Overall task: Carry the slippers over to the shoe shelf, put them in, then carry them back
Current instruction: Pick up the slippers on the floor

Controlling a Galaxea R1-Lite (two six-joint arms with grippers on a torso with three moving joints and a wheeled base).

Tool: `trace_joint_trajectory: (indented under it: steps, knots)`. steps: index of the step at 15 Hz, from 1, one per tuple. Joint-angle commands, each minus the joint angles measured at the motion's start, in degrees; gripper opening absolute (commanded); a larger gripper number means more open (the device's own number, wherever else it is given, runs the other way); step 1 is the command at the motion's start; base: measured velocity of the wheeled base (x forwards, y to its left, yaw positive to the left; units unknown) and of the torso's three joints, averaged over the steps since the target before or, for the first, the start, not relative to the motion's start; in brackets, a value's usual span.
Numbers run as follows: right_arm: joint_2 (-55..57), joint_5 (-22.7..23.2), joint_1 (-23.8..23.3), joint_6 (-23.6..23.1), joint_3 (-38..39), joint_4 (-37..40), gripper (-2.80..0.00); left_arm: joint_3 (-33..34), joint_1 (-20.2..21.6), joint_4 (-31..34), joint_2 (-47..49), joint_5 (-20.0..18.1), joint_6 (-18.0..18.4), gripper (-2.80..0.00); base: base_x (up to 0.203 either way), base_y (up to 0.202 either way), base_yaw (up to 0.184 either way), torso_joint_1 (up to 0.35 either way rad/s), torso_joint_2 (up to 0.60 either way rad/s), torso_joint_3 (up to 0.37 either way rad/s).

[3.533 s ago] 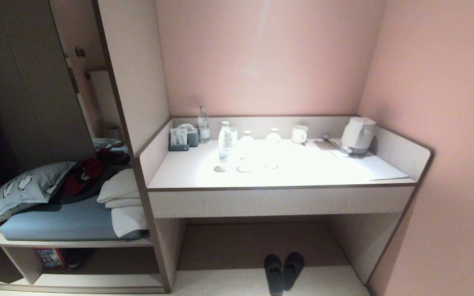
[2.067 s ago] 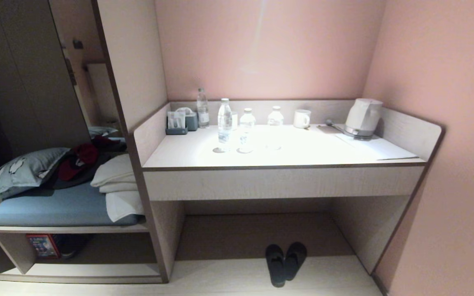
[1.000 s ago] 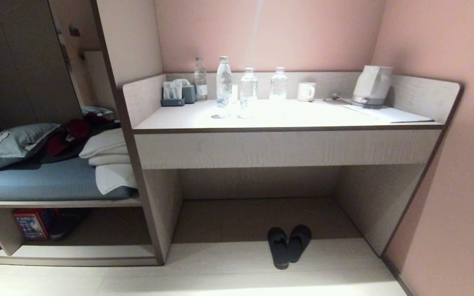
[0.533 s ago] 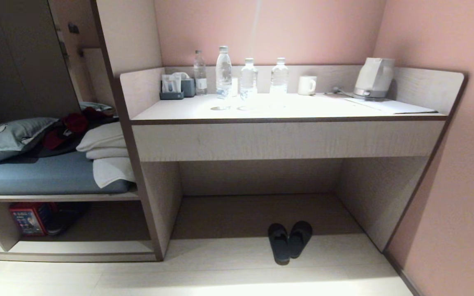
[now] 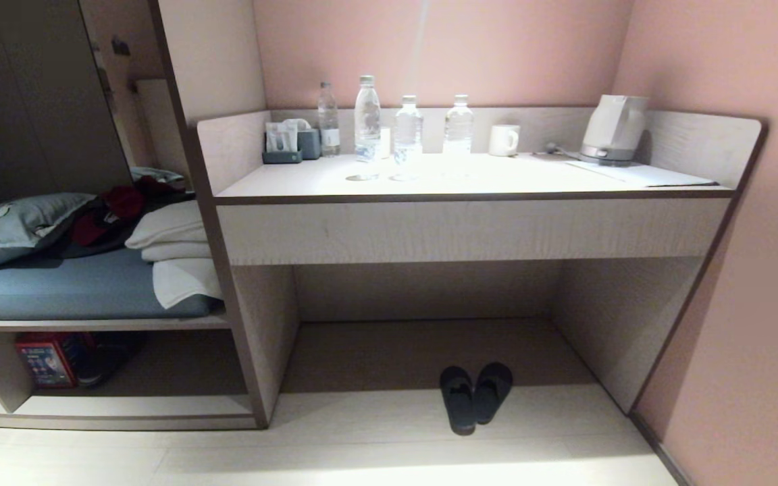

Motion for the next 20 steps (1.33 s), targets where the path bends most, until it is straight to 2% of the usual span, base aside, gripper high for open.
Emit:
trace_joint_trajectory:
  steps: [1, 8, 20]
  knots:
    - [0.0, 0.0, 0.0, 0.0, 0.0, 0.0, -2.8, 0.0, 0.1, 0.0, 0.0, 0.0, 0.0, -2.8, 0.0, 0.0, 0.0, 0.0, 0.0, 0.0]
    - [0.0, 0.0, 0.0, 0.0, 0.0, 0.0, -2.8, 0.0, 0.0, -0.1, 0.1, 0.0, -0.2, -2.8, 0.0, 0.0, 0.0, 0.0, 0.0, -0.02]
    - [0.0, 0.0, 0.0, 0.0, 0.0, 0.0, -2.8, 0.0, 0.0, -0.1, 0.1, 0.1, -0.2, -2.8, 0.0, 0.0, 0.0, 0.001, 0.0, -0.196]
